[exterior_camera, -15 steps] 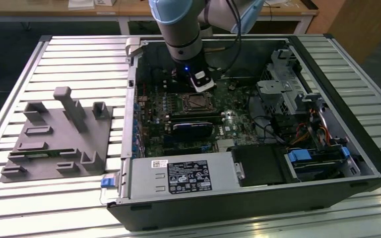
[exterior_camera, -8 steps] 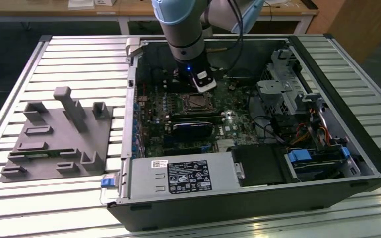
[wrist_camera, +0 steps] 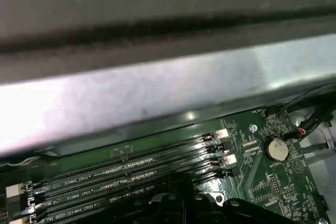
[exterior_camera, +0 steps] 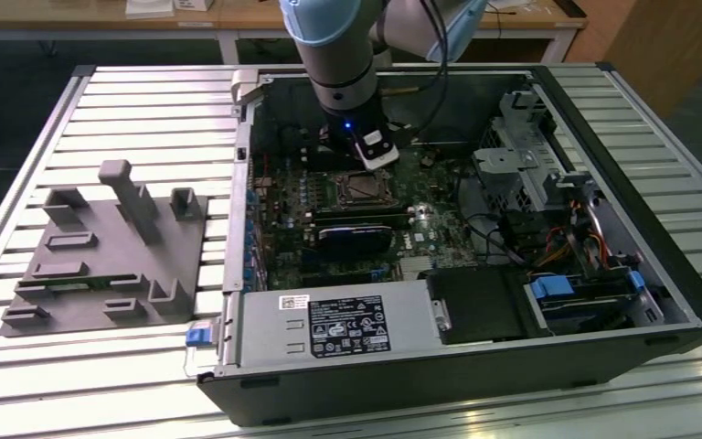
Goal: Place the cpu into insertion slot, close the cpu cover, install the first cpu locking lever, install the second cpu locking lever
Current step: 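Install the first cpu locking lever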
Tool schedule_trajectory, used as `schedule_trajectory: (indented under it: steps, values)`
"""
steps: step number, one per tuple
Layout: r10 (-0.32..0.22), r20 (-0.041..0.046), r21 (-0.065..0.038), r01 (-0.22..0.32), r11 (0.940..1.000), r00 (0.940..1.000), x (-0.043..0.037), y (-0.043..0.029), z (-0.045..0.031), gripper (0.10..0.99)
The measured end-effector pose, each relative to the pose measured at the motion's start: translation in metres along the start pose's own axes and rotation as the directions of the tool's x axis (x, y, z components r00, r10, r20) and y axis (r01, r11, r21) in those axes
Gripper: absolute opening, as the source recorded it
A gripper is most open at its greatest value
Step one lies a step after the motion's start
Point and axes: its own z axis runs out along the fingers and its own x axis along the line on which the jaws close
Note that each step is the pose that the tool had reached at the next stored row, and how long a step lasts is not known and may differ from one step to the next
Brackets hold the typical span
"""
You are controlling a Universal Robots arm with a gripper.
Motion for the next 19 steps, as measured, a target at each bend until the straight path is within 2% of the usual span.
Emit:
schedule_trajectory:
  steps: [7, 13, 15, 19]
  values:
    - [0.000, -0.0006, 0.002, 0.000, 1.0000, 1.0000, -0.0028, 0.0038, -0.0138, 0.106]
    - [0.000, -0.0015, 0.003, 0.000, 1.0000, 1.0000, -0.0030, 0.0039, -0.0140, 0.106]
    - [-0.001, -0.0064, 0.013, 0.001, 0.9999, 1.0000, -0.0032, 0.0039, -0.0138, 0.106]
    - [-0.006, -0.0129, 0.050, 0.007, 0.9987, 0.9999, -0.0048, 0.0042, -0.0129, 0.106]
